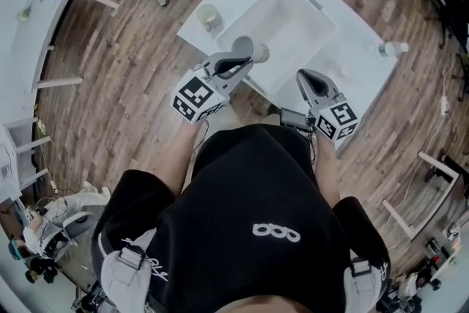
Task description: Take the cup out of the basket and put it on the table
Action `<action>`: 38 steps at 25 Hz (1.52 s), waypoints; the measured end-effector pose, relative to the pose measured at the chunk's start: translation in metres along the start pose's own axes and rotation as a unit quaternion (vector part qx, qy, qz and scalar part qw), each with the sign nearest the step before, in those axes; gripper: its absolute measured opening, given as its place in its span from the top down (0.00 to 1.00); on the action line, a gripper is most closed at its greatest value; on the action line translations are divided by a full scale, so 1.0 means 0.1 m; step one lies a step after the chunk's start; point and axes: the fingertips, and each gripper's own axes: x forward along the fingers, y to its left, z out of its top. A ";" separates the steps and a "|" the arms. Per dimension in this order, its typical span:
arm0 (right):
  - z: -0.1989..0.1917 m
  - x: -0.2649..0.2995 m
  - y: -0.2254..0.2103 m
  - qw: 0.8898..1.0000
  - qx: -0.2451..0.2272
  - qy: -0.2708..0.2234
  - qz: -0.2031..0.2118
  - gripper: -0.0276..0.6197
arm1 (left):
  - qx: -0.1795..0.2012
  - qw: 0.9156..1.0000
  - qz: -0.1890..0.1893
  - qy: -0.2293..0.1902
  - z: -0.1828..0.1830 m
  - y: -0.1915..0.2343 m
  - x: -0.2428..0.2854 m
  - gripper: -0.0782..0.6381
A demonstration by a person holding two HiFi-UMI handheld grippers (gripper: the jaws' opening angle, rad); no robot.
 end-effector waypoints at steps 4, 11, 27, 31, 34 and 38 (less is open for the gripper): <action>-0.13 -0.32 -0.04 0.999 -0.020 0.019 0.030 0.91 | -0.014 0.999 0.037 -0.017 0.02 -0.38 0.06 0.87; -0.41 -0.89 -0.17 0.998 -0.027 0.033 0.044 0.91 | -0.027 0.997 0.059 -0.036 0.03 -1.08 0.24 0.87; -0.86 -1.52 -0.33 0.999 0.000 0.040 0.035 0.91 | -0.025 1.000 0.001 0.013 -0.29 -2.02 0.93 0.87; -0.86 -1.55 -0.36 0.999 -0.005 0.042 0.032 0.91 | -0.023 1.000 0.001 0.018 -0.29 -2.03 0.97 0.87; -0.85 -1.56 -0.39 0.999 -0.005 0.041 0.031 0.91 | -0.020 1.000 0.001 0.020 -0.27 -2.02 0.99 0.87; -0.86 -1.58 -0.41 0.999 -0.003 0.039 0.030 0.91 | -0.018 1.000 0.002 0.022 -0.27 -2.04 1.00 0.87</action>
